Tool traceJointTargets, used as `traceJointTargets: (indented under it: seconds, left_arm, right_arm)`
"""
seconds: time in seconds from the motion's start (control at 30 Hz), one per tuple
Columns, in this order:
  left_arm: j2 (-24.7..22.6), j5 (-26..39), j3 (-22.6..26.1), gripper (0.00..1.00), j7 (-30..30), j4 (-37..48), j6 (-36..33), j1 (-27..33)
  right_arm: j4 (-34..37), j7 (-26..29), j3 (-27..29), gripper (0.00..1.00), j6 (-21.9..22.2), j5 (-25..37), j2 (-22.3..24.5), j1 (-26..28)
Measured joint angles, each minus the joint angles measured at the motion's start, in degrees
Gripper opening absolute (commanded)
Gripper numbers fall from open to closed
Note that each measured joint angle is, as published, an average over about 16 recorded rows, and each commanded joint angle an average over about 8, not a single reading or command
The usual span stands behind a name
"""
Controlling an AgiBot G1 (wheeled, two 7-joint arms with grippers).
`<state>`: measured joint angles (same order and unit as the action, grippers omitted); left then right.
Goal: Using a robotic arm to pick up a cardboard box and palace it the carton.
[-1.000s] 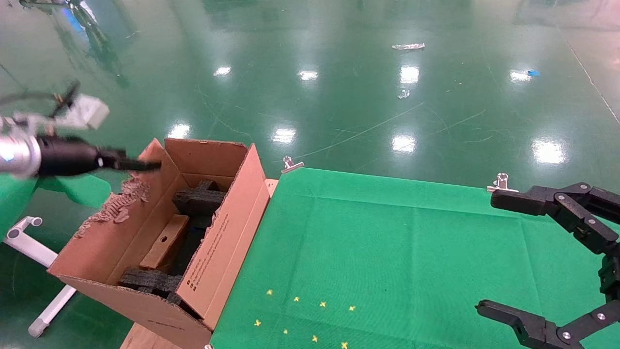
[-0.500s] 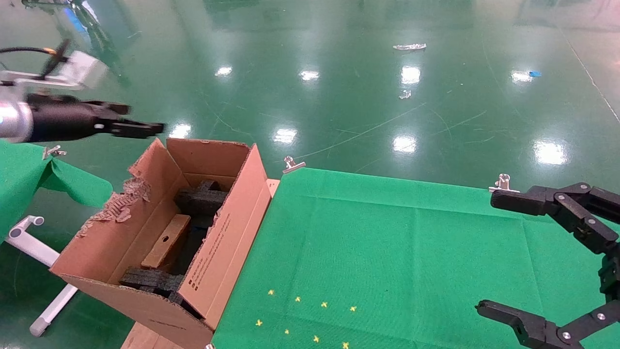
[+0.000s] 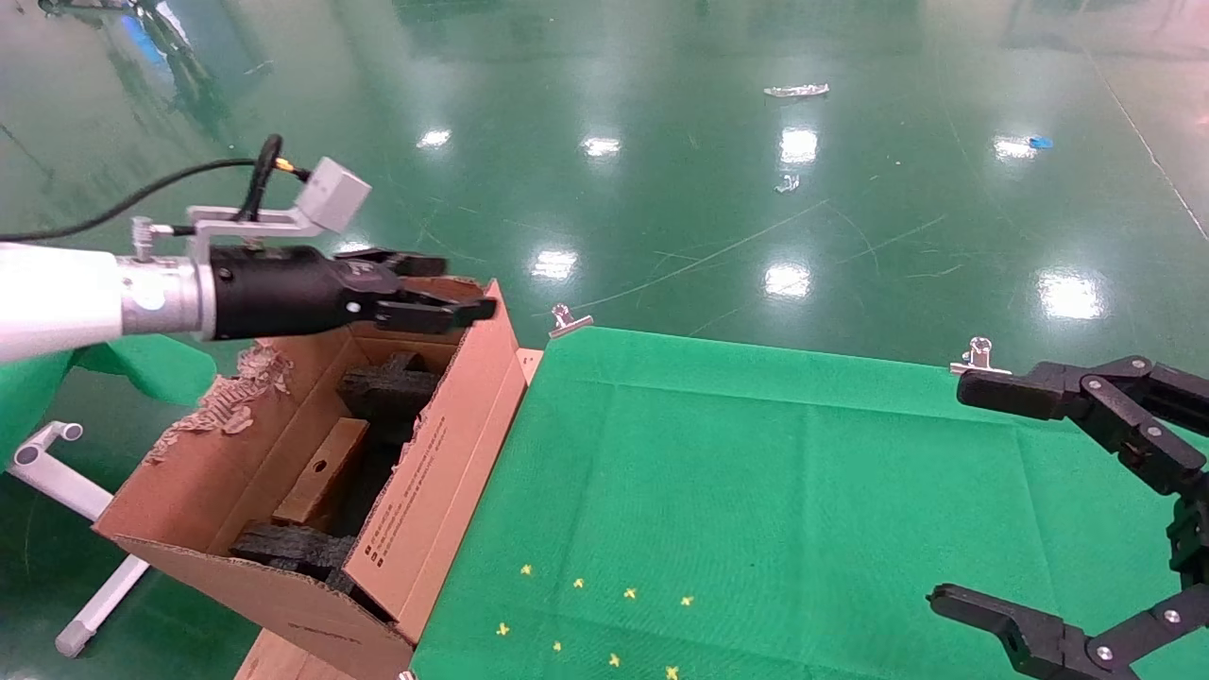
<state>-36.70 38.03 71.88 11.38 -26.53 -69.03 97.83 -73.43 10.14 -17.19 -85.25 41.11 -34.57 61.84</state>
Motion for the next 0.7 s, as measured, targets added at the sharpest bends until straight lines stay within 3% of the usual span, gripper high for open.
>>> traceJointTargets:
  seconds: [0.7]
  left_arm:
    - [0.87, 1.98, -28.81, 1.00, -0.32, -24.27, -8.60, -18.70]
  right_arm:
    - [0.00, -0.03, -0.06, 1.00, 0.02, -0.04, 0.02, 0.01]
